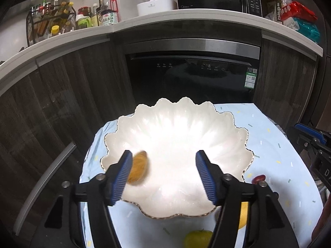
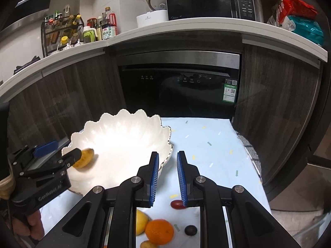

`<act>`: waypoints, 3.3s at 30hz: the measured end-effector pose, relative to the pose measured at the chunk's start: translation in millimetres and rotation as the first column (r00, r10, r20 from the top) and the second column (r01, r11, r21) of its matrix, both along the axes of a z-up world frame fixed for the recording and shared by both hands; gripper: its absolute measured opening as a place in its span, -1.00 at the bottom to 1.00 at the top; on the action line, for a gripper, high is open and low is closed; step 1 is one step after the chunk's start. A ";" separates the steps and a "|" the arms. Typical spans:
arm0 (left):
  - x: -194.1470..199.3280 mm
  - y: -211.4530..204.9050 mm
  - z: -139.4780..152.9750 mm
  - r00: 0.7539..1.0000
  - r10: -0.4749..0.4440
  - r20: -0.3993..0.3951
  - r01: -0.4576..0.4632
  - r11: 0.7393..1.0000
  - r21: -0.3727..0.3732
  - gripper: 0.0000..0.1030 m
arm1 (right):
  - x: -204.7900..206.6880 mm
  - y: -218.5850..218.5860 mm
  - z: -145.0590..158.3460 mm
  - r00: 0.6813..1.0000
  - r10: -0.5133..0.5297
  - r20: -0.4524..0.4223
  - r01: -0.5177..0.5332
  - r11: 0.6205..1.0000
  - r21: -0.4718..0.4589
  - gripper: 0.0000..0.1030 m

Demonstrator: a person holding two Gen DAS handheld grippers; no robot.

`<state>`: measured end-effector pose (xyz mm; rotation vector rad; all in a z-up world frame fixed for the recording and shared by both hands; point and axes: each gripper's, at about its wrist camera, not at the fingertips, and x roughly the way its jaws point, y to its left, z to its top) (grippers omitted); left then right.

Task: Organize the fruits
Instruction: 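Lift the mango with the left gripper and release it into the white bowl, then move the right gripper to the red date and close on it, then carry the red date with the right gripper and drop it into the bowl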

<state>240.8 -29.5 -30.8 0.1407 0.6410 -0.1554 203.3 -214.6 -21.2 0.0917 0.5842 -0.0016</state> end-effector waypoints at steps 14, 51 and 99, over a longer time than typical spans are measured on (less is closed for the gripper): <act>-29.9 -3.8 8.0 1.000 0.000 0.018 0.000 1.000 0.000 0.68 | -27.9 -9.4 5.7 0.999 -0.032 0.018 0.032 0.999 -0.011 -0.16; -67.4 1.6 -34.4 0.985 0.158 -0.074 -0.156 0.987 0.024 0.93 | -9.3 -22.6 -62.0 0.977 -0.043 -0.207 0.047 0.999 0.015 0.08; -44.7 20.7 -23.7 0.973 0.221 -0.066 -0.222 0.975 -0.014 0.93 | 29.6 4.2 -50.5 0.970 0.020 -0.241 -0.022 1.000 -0.007 -0.36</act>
